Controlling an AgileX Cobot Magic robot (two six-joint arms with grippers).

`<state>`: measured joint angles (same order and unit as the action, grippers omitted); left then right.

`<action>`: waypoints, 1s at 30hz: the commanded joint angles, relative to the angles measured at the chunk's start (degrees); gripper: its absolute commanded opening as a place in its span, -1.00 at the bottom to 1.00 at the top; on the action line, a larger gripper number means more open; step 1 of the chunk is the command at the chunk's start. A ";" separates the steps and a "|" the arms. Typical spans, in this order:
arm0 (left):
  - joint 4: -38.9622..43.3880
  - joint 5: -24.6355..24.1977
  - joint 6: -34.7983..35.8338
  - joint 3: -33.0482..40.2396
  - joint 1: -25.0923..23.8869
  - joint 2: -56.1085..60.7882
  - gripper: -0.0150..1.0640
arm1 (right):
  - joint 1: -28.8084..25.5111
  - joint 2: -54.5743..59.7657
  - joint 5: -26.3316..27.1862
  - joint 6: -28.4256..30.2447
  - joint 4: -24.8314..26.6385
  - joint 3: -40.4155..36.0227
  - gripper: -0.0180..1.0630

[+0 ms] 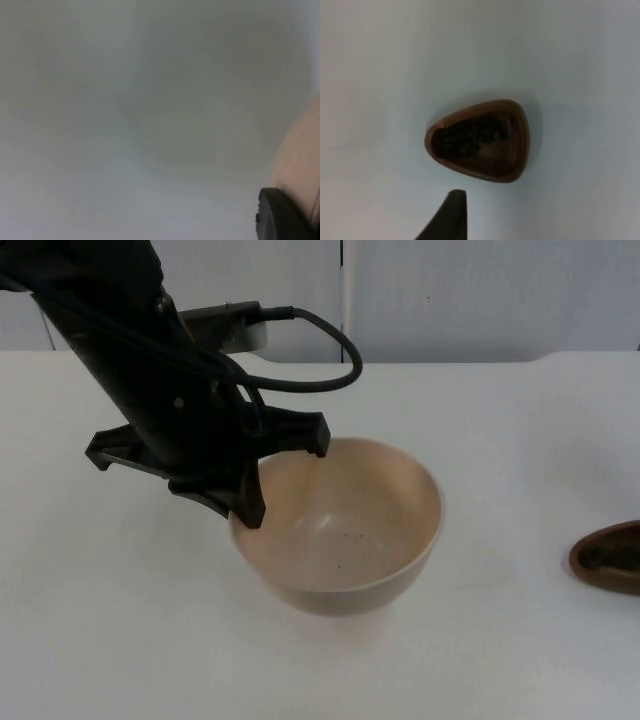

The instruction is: Pick up the bowl with the left hand and pour the coffee beans from the cup into the bowl with the right hand.

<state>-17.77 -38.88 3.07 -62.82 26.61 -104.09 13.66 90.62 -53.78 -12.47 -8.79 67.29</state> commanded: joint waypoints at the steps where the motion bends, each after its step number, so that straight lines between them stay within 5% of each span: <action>1: -0.79 0.70 0.27 -0.44 0.42 0.18 -0.98 | -0.76 -0.17 1.86 -0.17 -0.15 -1.49 0.93; 7: -0.79 0.70 0.27 -0.44 0.42 0.18 -0.98 | -4.55 -0.17 6.97 -0.05 0.21 -5.03 0.92; 30: -0.79 0.88 0.27 -0.44 0.42 0.18 -0.98 | -4.55 13.72 15.87 -0.61 0.18 -5.12 0.88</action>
<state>-17.77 -38.20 3.07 -62.82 26.61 -104.09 9.46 103.09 -39.21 -13.01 -8.57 62.29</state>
